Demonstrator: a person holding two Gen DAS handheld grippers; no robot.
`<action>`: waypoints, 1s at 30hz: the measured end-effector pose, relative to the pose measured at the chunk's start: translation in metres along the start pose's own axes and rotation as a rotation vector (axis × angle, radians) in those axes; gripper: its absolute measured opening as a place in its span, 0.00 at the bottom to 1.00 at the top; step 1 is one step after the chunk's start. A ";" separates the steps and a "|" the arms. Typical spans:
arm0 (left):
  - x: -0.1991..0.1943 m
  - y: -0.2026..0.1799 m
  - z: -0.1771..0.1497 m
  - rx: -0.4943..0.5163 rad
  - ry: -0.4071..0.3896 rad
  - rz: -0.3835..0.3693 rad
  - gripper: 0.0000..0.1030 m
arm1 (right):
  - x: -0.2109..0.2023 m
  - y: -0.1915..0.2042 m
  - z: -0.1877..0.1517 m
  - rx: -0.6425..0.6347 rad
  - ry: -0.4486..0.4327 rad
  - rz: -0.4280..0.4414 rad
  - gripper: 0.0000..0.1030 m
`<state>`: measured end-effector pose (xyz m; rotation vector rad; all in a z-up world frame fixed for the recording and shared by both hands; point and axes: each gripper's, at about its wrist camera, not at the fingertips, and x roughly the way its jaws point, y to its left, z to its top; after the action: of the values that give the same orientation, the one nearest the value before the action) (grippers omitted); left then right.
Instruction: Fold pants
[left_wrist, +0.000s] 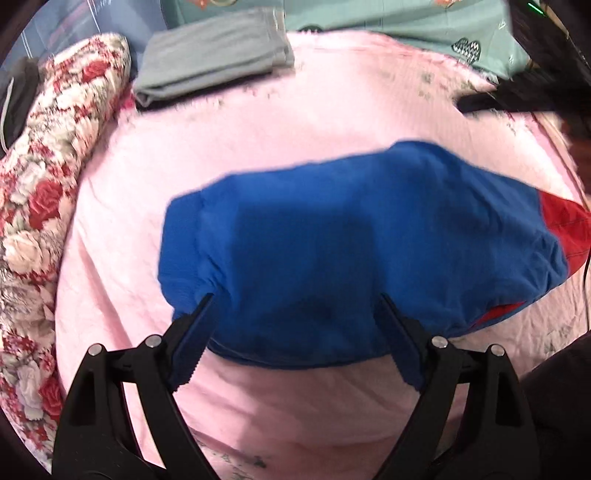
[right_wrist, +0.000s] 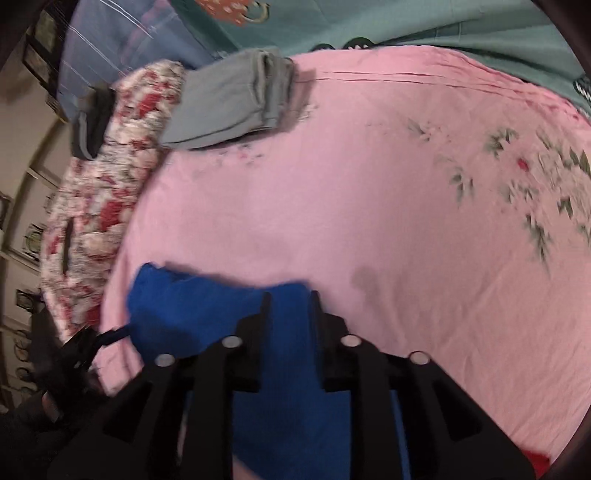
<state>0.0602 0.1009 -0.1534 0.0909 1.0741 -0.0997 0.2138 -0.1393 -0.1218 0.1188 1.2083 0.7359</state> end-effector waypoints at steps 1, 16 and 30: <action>0.001 0.000 0.000 0.001 -0.002 0.003 0.87 | 0.001 0.005 -0.015 -0.008 0.022 0.032 0.23; 0.019 0.023 -0.015 0.007 0.070 0.159 0.89 | 0.059 0.035 -0.130 -0.060 0.295 0.033 0.23; 0.009 -0.129 0.023 0.175 -0.022 -0.026 0.88 | -0.163 -0.130 -0.250 0.715 -0.411 -0.296 0.53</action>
<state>0.0682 -0.0305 -0.1534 0.2332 1.0431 -0.2178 0.0272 -0.4052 -0.1448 0.6372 1.0117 -0.0119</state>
